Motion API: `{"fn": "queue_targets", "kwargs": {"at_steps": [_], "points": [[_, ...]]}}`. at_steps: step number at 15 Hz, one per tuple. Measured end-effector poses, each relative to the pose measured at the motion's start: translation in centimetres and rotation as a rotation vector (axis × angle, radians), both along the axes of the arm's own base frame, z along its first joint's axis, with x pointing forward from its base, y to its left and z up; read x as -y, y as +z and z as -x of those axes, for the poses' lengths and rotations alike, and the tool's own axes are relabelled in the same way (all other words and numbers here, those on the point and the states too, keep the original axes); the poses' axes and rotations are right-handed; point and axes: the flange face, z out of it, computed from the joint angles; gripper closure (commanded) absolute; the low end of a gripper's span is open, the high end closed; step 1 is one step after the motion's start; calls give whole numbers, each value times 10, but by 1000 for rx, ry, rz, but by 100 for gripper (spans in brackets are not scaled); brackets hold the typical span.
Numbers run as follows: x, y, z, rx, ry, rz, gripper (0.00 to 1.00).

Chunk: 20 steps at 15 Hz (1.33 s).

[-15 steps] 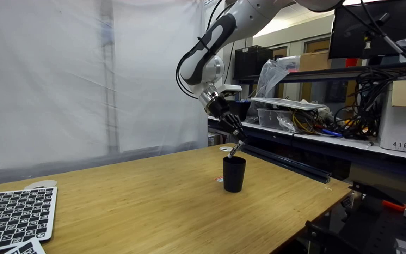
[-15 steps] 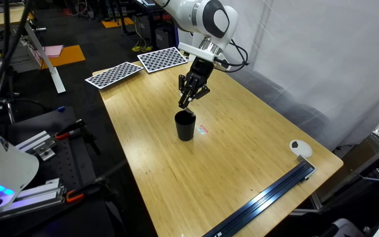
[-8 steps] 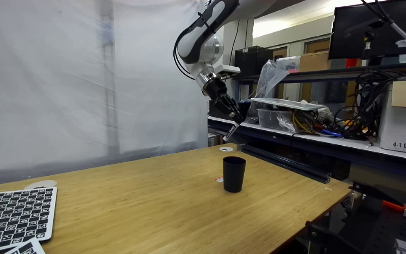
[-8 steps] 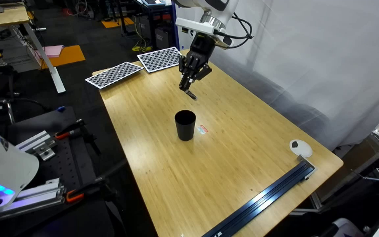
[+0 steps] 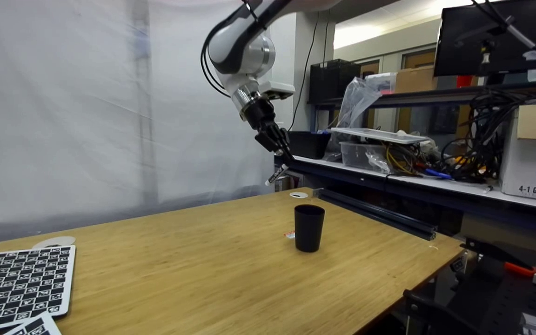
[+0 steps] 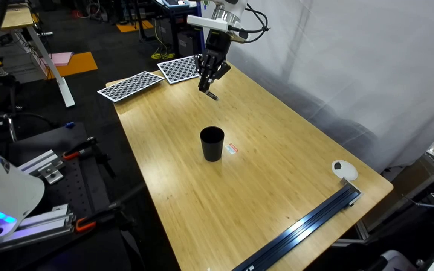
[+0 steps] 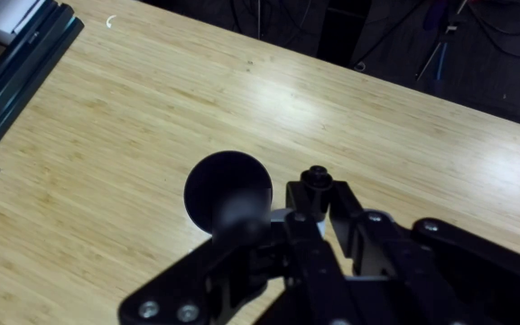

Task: Take the marker out of the cup and put it on the table

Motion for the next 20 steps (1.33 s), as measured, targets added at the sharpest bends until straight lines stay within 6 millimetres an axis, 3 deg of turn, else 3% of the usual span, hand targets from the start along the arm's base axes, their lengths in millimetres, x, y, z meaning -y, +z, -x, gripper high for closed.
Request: {"fn": "queue_targets", "kwargs": {"at_steps": [4, 9, 12, 16, 18, 20], "points": [[-5, -4, -2, 83, 20, -31, 95], [-4, -42, 23, 103, 41, -55, 95], [-21, -58, 39, 100, 74, -73, 95], [-55, -59, 47, 132, 129, -98, 95], [-59, -65, 50, 152, 135, -106, 95], [-52, -81, 57, 159, 127, -111, 95]]}}
